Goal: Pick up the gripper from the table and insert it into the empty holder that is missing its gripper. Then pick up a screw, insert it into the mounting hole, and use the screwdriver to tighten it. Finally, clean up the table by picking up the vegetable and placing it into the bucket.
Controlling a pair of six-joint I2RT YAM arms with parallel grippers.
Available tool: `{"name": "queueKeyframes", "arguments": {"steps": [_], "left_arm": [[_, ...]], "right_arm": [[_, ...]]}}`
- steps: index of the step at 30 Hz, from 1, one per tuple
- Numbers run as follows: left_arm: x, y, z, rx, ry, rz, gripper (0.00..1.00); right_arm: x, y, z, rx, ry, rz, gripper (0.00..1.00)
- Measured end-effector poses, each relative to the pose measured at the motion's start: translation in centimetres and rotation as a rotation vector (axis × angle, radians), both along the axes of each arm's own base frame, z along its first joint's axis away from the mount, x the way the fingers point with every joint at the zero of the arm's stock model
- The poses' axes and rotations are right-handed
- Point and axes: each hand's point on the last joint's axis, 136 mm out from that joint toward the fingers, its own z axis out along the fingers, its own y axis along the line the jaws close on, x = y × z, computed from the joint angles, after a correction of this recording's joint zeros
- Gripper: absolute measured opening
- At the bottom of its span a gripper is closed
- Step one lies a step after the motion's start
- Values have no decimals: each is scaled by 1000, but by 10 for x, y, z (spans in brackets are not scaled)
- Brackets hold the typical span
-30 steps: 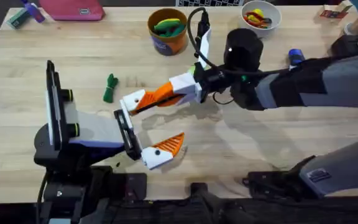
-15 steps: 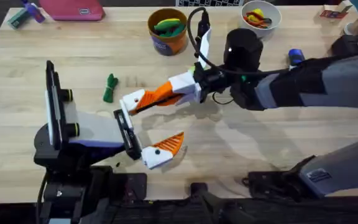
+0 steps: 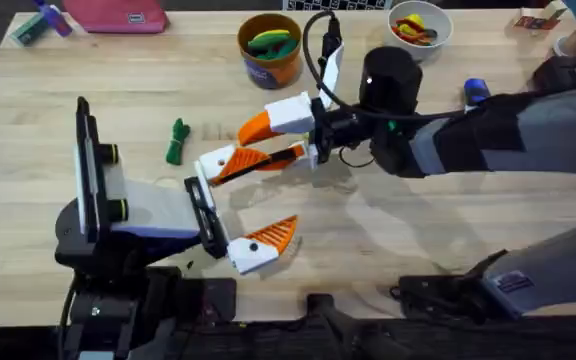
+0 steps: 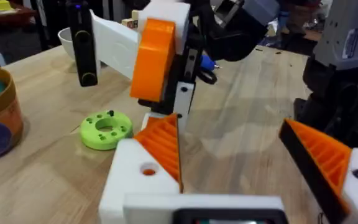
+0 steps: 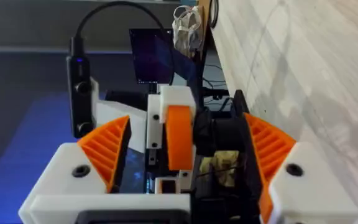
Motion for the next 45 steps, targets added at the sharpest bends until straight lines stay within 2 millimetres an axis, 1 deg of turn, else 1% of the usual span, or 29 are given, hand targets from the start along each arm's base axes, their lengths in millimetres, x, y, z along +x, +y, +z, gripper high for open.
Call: {"name": "queueKeyframes", "arguments": {"steps": [4, 6, 8, 12, 14, 17, 20, 24, 26, 28, 30, 33, 35, 37, 39, 41, 45], "left_arm": [[0, 0, 0, 0, 0, 0, 985], [0, 0, 0, 0, 0, 0, 985], [0, 0, 0, 0, 0, 0, 986], [0, 0, 0, 0, 0, 0, 986], [0, 0, 0, 0, 0, 0, 986], [0, 0, 0, 0, 0, 0, 986], [0, 0, 0, 0, 0, -1, 985], [0, 0, 0, 0, 0, -1, 986], [0, 0, 0, 0, 0, -2, 985], [0, 0, 0, 0, 0, -2, 986], [0, 0, 0, 0, 0, -3, 986], [0, 0, 0, 0, 0, -3, 985], [0, 0, 0, 0, 0, -3, 985], [0, 0, 0, 0, 0, -3, 986], [0, 0, 0, 0, 0, -3, 986], [0, 0, 0, 0, 0, -3, 986], [0, 0, 0, 0, 1, -3, 986]], "right_arm": [[2, 1, 14, 52, -88, -4, 956], [4, -1, 18, 59, -99, -12, 957], [8, -6, 28, 71, -123, -30, 959], [21, -25, 56, 100, -210, -99, 959], [27, -36, 65, 89, -233, -147, 959], [39, -51, 71, 50, -252, -240, 959], [46, -67, 74, -9, -264, -324, 959], [48, -89, 72, -165, -237, -421, 961], [46, -102, 72, -292, -224, -465, 961], [44, -116, 77, -420, -233, -499, 961], [43, -129, 89, -534, -276, -525, 961], [46, -150, 113, -692, -364, -559, 959], [47, -162, 123, -786, -398, -567, 959], [50, -171, 127, -873, -419, -564, 955], [56, -178, 125, -959, -418, -554, 952], [64, -182, 117, -1035, -405, -534, 946], [84, -179, 95, -1128, -371, -482, 911]]}}
